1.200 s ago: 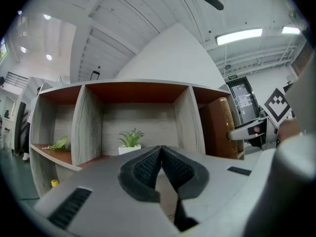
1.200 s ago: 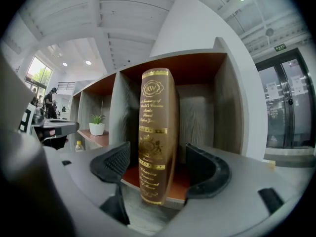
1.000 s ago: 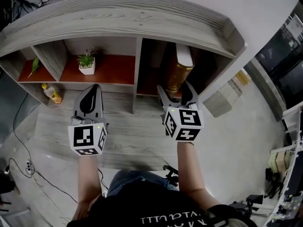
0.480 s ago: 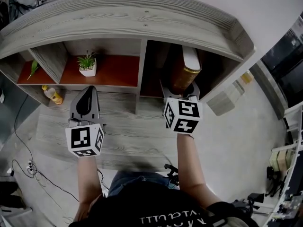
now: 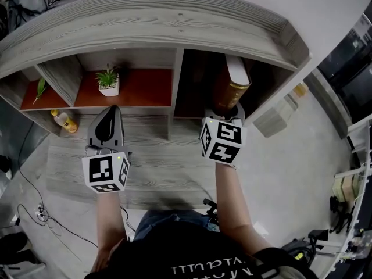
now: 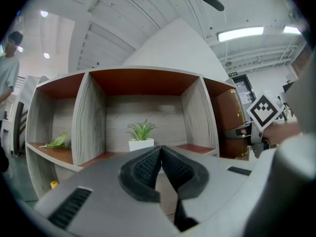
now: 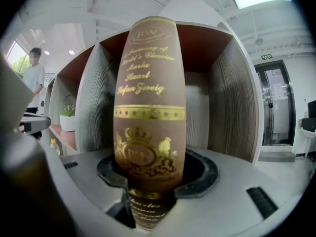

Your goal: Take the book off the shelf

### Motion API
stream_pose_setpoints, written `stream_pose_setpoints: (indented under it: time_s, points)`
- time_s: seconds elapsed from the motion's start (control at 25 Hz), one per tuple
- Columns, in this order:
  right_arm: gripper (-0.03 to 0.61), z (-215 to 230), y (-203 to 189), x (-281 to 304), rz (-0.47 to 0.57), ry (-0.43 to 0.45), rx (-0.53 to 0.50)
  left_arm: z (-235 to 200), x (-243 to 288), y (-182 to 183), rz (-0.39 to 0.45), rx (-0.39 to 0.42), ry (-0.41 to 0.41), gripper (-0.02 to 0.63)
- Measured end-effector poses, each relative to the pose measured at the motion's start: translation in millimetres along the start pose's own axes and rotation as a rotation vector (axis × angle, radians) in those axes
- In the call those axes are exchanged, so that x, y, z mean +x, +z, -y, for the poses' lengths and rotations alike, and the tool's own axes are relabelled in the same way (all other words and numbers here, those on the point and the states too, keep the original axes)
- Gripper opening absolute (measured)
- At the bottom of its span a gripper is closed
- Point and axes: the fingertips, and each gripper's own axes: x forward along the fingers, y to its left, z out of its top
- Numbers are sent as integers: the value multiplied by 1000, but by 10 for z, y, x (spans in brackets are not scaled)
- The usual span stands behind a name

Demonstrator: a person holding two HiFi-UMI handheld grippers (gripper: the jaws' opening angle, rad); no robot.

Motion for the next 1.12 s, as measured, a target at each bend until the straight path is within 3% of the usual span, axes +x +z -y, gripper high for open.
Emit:
stream_pose_setpoints:
  time_s: [1.12]
  points:
    - [236,-12,99,-976,23,-12,36,347,-169,468,77,7,-149,12]
